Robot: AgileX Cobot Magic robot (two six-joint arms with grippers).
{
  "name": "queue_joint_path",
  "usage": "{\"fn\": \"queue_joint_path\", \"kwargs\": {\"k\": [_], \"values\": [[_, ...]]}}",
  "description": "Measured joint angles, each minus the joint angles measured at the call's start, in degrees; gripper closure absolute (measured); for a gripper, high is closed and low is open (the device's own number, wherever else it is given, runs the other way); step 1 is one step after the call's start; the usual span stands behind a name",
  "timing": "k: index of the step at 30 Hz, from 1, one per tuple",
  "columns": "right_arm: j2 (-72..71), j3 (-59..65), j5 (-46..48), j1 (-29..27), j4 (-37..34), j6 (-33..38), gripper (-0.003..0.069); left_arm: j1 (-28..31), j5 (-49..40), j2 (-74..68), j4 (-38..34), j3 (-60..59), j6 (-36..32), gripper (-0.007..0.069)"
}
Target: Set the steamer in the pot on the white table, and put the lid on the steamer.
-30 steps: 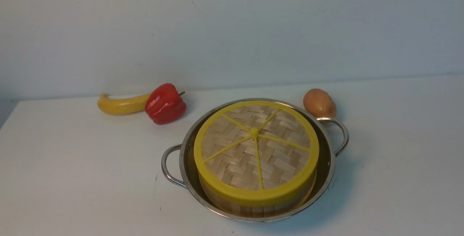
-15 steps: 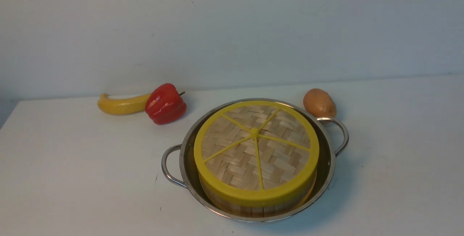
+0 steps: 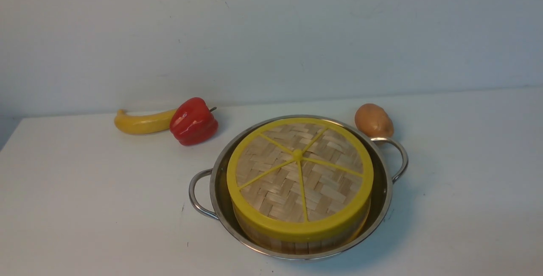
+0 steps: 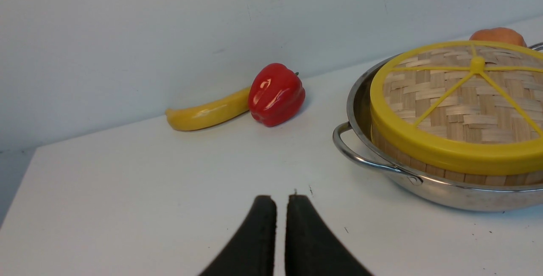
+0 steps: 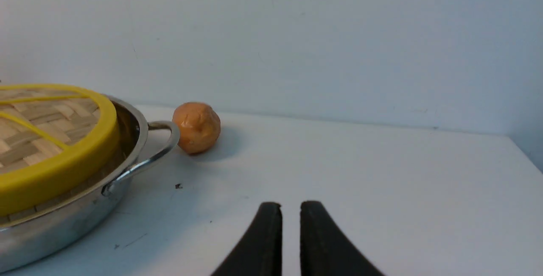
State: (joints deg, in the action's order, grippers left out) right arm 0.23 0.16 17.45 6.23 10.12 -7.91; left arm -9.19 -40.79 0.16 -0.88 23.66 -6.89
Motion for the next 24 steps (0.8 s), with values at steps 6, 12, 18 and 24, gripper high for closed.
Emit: {"fn": "queue_joint_path", "kwargs": {"k": [6, 12, 18, 24], "values": [[-0.2, 0.2, 0.1, 0.0, 0.0, 0.0, 0.0551, 0.0, 0.0, -0.2, 0.0, 0.0, 0.0, 0.0594], [-0.2, 0.3, 0.0, 0.0, 0.0, 0.0, 0.0539, 0.0, 0.0, -0.2, 0.0, 0.0, 0.0, 0.0594], [-0.2, 0.3, 0.0, 0.0, -0.1, 0.0, 0.0526, 0.0, 0.0, -0.2, 0.0, 0.0, 0.0, 0.0594], [-0.2, 0.3, 0.0, 0.0, -0.2, 0.0, 0.0502, 0.0, 0.0, 0.0, 0.0, 0.0, 0.0, 0.0594]]}}
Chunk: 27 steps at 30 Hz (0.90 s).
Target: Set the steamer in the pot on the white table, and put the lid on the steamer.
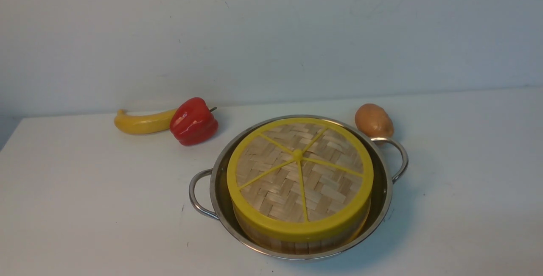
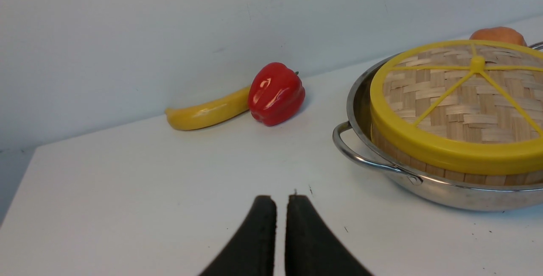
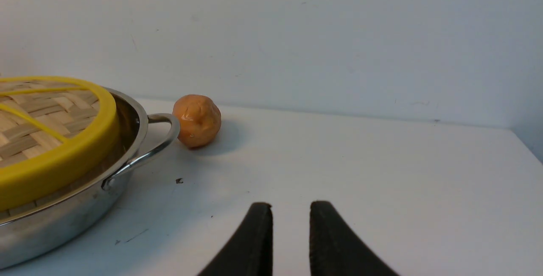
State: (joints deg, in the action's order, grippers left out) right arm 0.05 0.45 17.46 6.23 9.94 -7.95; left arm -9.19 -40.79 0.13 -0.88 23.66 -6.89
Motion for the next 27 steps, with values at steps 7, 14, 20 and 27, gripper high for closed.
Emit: {"fn": "queue_joint_path", "kwargs": {"k": [7, 14, 20, 27], "values": [[0.0, 0.0, 0.0, 0.0, 0.0, 0.0, 0.0475, 8.4, 7.1, 0.1, -0.2, -4.4, -0.1, 0.0594], [0.0, 0.0, 0.0, 0.0, 0.0, 0.0, 0.046, 14.0, 19.6, -0.1, -0.2, -17.3, 1.8, 0.0594], [0.0, 0.0, 0.0, 0.0, 0.0, 0.0, 0.0446, 14.2, 21.5, -0.1, -0.4, -23.0, 2.7, 0.0587], [0.0, 0.0, 0.0, 0.0, 0.0, 0.0, 0.0433, 14.2, 21.6, -0.1, -0.3, -24.0, 2.8, 0.0573]]}}
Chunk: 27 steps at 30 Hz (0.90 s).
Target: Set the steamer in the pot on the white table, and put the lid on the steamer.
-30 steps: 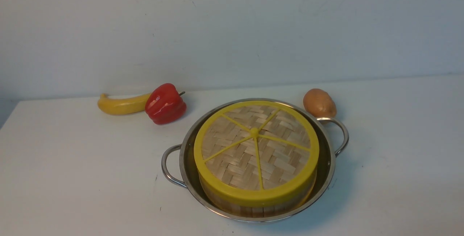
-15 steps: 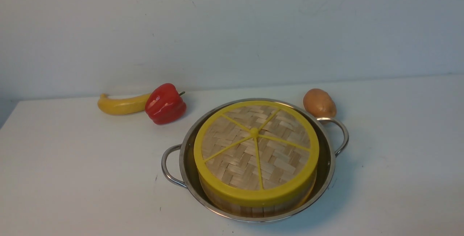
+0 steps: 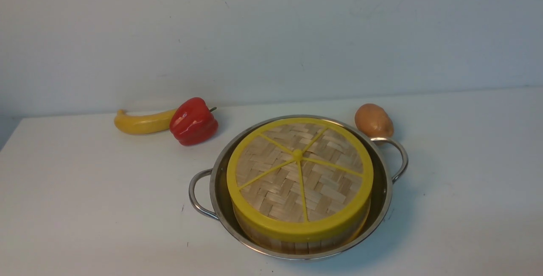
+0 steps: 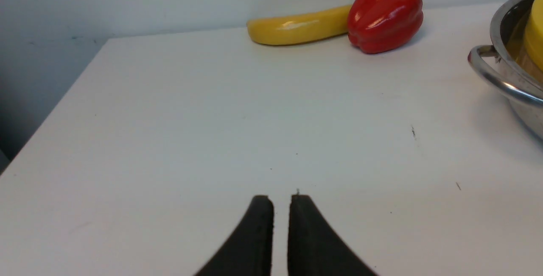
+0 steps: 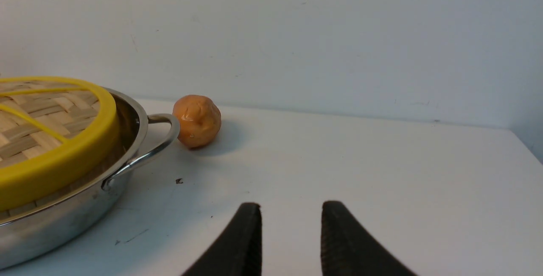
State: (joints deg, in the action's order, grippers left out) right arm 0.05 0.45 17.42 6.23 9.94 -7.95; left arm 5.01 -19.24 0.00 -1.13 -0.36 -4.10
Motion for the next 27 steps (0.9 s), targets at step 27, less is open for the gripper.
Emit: {"fn": "queue_joint_path", "kwargs": {"k": [27], "values": [[0.0, 0.0, 0.0, 0.0, 0.0, 0.0, 0.042, 0.0, 0.0, 0.0, 0.0, 0.0, 0.1, 0.0552]]}}
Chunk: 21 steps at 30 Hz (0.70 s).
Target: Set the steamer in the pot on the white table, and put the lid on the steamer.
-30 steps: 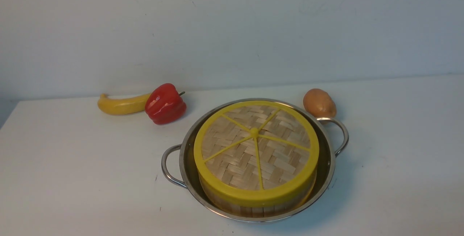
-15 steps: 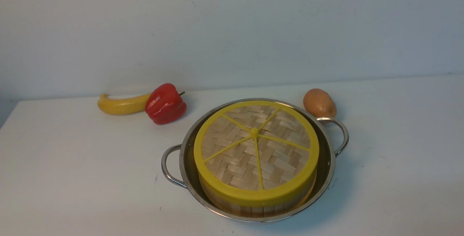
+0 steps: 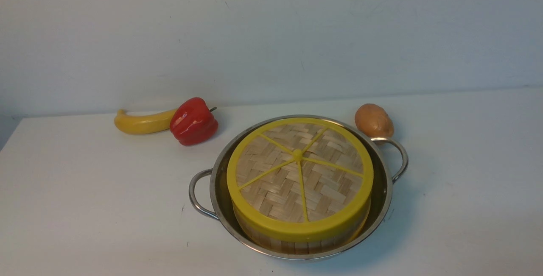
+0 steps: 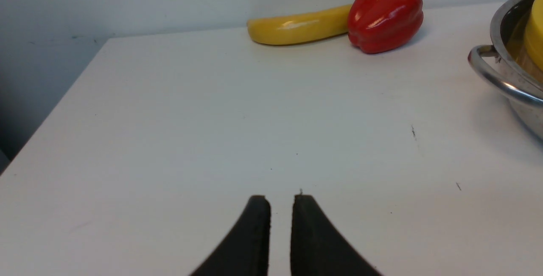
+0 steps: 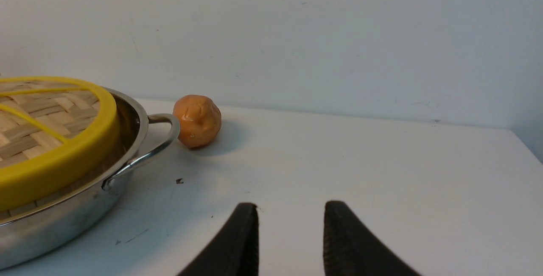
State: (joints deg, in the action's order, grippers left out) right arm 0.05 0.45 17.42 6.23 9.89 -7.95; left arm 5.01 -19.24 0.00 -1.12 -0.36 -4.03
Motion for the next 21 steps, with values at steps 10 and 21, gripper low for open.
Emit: {"fn": "queue_joint_path", "kwargs": {"k": [10, 21], "values": [[0.0, 0.0, 0.0, 0.0, 0.0, 0.0, 0.042, 0.0, 0.0, 0.0, 0.0, 0.0, 0.0, 0.054], [0.0, 0.0, 0.0, 0.0, 0.0, 0.0, 0.042, 0.0, 0.0, 0.0, 0.0, 0.0, 0.0, 0.052]]}}
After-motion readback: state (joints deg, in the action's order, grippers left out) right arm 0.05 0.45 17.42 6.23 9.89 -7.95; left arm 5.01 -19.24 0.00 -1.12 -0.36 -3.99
